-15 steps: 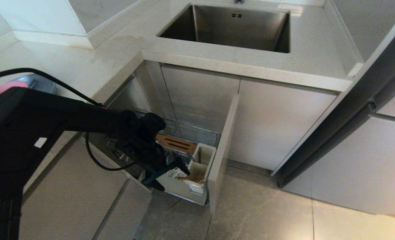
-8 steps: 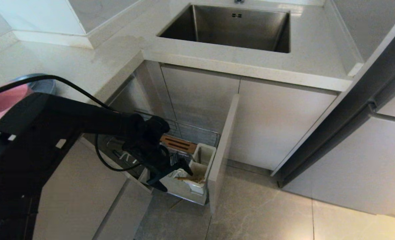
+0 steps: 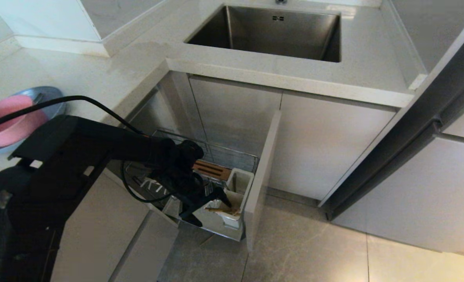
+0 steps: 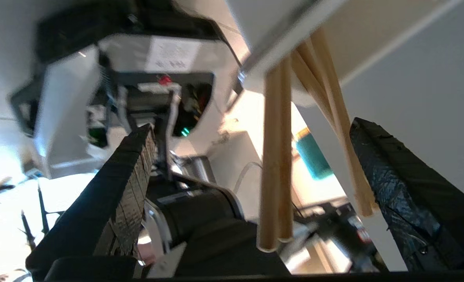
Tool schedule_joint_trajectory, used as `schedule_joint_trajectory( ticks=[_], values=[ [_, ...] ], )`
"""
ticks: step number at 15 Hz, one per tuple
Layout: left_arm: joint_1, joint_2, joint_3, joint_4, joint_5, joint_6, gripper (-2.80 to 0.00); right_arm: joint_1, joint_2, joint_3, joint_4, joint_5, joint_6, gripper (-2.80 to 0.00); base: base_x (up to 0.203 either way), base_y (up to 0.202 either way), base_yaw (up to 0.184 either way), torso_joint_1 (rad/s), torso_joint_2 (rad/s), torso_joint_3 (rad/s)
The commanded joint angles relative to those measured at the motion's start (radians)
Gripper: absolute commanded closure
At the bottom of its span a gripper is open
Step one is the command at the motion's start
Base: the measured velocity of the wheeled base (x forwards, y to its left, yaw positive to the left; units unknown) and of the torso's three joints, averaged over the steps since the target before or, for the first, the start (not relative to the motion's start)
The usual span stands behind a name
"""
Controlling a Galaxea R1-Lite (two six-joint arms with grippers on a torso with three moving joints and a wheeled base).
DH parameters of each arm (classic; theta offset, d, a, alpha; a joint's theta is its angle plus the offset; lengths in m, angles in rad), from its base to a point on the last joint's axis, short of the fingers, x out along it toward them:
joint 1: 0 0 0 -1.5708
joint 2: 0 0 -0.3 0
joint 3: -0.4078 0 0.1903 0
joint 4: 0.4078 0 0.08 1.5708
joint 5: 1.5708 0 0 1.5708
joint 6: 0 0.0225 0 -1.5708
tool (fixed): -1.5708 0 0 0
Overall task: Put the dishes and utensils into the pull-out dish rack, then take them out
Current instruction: Take the chopsticks out of the cupboard
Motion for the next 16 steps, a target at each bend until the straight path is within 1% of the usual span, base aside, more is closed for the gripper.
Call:
schedule_joint_trajectory(
  ticks=[1, 2, 11, 16],
  values=[
    [0.0, 0.008, 0.0, 0.006, -0.026, -0.003, -2.8, 0.0, 0.0, 0.008, 0.0, 0.0, 0.0, 0.0, 0.0, 0.0, 0.0, 0.0, 0.0, 0.0],
    [-0.001, 0.012, 0.0, 0.007, -0.036, -0.003, -2.8, 0.0, 0.0, 0.008, 0.0, 0.0, 0.0, 0.0, 0.0, 0.0, 0.0, 0.0, 0.0, 0.0],
    [0.0, 0.031, -0.002, 0.007, -0.03, -0.005, -2.8, 0.0, 0.0, 0.008, 0.0, 0.0, 0.0, 0.0, 0.0, 0.0, 0.0, 0.0, 0.0, 0.0],
    [0.0, 0.031, -0.006, 0.01, -0.03, -0.017, -2.8, 0.0, 0.0, 0.009, 0.0, 0.0, 0.0, 0.0, 0.0, 0.0, 0.0, 0.0, 0.0, 0.0]
  ],
)
